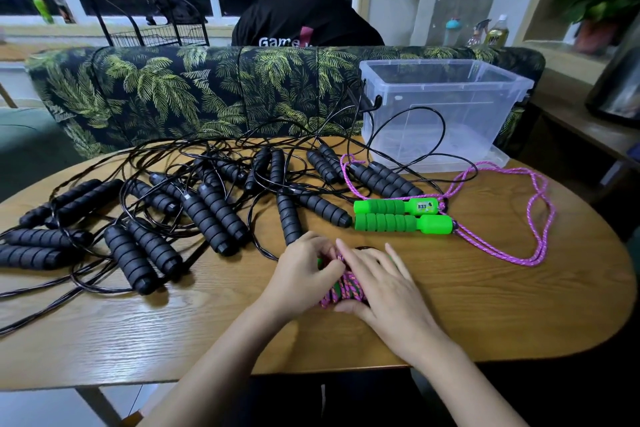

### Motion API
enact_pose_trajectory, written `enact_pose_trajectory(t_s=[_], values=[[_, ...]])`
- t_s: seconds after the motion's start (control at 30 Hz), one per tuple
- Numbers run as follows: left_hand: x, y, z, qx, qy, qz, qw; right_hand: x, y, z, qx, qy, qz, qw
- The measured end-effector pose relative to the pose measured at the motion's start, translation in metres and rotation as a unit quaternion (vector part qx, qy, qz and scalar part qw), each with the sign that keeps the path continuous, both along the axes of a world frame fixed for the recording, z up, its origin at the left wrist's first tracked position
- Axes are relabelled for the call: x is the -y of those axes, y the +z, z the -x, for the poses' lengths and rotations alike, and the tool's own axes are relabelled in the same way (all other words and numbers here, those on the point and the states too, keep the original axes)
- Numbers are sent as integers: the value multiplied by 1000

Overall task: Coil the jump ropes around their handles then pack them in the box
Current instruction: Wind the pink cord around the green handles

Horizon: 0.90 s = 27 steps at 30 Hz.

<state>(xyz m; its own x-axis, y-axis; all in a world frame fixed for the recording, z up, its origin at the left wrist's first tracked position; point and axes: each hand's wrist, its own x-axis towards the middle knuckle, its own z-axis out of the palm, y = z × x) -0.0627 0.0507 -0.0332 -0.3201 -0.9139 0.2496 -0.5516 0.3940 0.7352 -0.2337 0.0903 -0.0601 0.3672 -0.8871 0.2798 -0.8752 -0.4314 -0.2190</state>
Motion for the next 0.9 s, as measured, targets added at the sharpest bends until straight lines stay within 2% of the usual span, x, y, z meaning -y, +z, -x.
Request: enact_pose_trajectory(t_s=[0.13, 0.23, 0.3, 0.37, 0.5, 0.63, 0.77, 0.83, 0.9], values=[[2, 2, -22, -34, -97, -29, 994, -1, 2, 4, 11, 13, -26, 1000], [-2, 0, -30, -30, -72, -27, 997, -2, 5, 4, -11, 5, -37, 999], [-7, -4, -31, 21, -53, 31, 998, -4, 4, 4, -43, -19, -27, 999], [-13, -7, -34, 92, -92, 77, 988, -6, 1, 6, -68, -33, -11, 997], [-15, -18, -50, 220, -146, 63, 963, -8, -4, 11, -106, -18, -1, 994], [-8, -19, -59, 264, -178, 43, 947, -9, 2, 16, -133, -8, -52, 990], [-7, -15, -56, 234, -165, 64, 956, -9, 9, 22, -60, -20, -54, 997], [-4, -7, -54, 181, -129, 65, 973, -9, 15, 27, 54, -51, -25, 997], [0, 9, -45, 49, -99, 50, 993, -8, 24, 30, 204, -76, 2, 976]])
